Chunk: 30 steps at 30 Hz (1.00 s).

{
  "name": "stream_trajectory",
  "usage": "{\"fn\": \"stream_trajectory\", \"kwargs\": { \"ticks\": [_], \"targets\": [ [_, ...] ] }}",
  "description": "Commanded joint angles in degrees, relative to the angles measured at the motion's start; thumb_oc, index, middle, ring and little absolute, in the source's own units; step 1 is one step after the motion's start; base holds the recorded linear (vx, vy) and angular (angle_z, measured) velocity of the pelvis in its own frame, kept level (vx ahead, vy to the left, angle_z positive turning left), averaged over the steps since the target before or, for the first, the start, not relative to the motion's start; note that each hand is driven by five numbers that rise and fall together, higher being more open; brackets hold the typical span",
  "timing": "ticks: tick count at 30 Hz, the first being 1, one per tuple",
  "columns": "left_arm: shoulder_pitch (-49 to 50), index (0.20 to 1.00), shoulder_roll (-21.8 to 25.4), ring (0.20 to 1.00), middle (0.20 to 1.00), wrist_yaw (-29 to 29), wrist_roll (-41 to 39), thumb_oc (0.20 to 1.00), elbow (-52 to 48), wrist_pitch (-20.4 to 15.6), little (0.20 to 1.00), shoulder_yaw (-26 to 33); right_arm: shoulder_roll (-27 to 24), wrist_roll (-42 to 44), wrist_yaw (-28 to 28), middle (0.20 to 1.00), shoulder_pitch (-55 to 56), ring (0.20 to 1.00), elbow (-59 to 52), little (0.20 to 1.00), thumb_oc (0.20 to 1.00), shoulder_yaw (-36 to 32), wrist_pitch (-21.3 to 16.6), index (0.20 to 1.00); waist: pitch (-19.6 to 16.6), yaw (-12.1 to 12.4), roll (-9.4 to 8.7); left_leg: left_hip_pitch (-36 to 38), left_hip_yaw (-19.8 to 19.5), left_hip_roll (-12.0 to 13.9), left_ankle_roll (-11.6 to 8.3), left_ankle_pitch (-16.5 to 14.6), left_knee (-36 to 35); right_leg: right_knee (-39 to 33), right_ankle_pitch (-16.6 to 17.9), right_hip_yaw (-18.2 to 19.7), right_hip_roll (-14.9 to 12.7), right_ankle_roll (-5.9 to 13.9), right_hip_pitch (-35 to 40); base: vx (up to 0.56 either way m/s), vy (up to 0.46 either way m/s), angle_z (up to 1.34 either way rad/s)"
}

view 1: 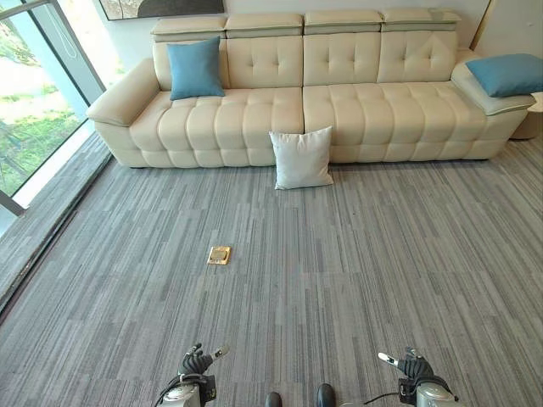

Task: Pick up all the scattered cushions and arrange them neatly on the sofa.

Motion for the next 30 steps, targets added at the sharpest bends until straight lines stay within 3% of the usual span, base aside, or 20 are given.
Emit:
{"fn": "stream_trajectory", "kwargs": {
  "ticks": [1, 30],
  "targets": [
    [-1.0, 1.0, 1.1, 1.0, 1.0, 1.2, 0.7, 1.0, 1.0, -0.7, 1.0, -0.8, -1.6, -1.4, -1.2, 1.0, -1.6, 1.0, -1.9, 1.0, 1.0, 0.6, -1.0, 1.0, -1.2, -0.4, -0.79, -0.1, 0.9, -0.7, -2.56, -3.4, -0.4, 0.0, -7.7, 0.1, -1.1, 2.87, 1.9, 0.0, 0.0, 0.0],
    [0.4, 1.0, -0.1, 1.0, 1.0, 1.8, 1.0, 1.0, 2.5, 1.0, 1.0, -2.5, 0.0, -2.2, -2.6, 1.0, 0.5, 1.0, 0.7, 1.0, 1.0, 1.4, 0.5, 1.0, 0.0, -0.5, -1.19, 0.7, 0.0, -0.6, -2.71, -4.0, -0.4, 0.0, -9.1, -1.5, -1.2, 2.88, 3.5, 0.0, -0.001, 0.0]
  ]
}}
